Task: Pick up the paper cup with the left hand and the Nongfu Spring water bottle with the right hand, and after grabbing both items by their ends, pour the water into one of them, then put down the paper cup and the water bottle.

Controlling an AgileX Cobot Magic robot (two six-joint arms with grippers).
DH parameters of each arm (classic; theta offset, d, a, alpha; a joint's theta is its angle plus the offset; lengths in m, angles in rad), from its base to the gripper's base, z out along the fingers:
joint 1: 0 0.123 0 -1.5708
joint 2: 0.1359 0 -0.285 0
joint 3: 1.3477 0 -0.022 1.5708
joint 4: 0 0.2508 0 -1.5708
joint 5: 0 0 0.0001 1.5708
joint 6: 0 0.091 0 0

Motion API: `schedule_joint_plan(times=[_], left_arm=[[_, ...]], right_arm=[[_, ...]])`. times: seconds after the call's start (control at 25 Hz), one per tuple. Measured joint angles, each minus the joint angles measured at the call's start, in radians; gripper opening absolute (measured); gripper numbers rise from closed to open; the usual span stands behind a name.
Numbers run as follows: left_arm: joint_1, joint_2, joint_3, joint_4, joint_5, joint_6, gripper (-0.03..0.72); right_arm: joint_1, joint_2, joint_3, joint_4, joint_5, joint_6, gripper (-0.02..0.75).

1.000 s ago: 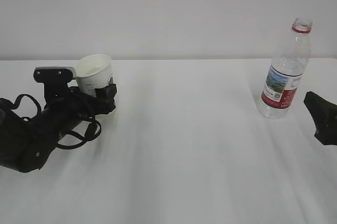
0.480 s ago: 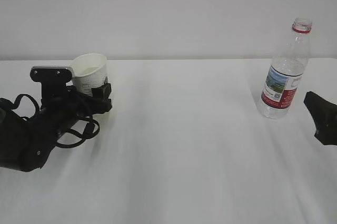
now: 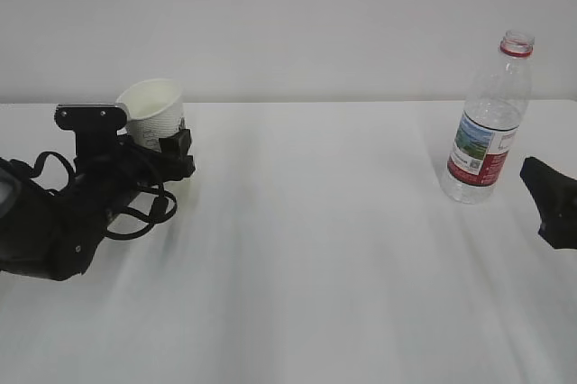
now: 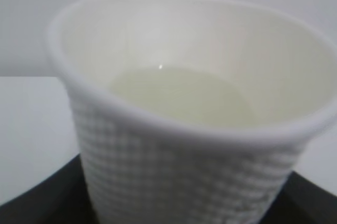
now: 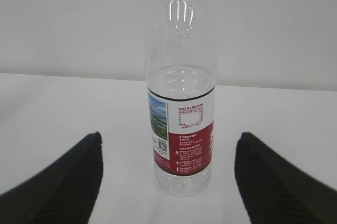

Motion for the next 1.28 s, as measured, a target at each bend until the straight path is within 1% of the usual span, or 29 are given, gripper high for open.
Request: schedule_joint_plan(times=[0.24, 1.0, 1.16, 1.28], left_arm=[[0.000, 0.031, -0.004, -0.006, -0.003, 0.000, 0.537], [0.000, 0.031, -0.004, -0.006, -0.004, 0.002, 0.537], [0.000, 0.031, -0.004, -0.006, -0.004, 0.002, 0.560], [0.000, 0.031, -0.004, -0.006, -0.004, 0.002, 0.594]], right_arm=[[0.000, 0.000, 0.000, 0.000, 0.000, 0.000, 0.587], [0.000, 0.000, 0.000, 0.000, 0.000, 0.000, 0.587], [0.000, 0.000, 0.000, 0.000, 0.000, 0.000, 0.587], [0.000, 0.000, 0.000, 0.000, 0.000, 0.000, 0.587]])
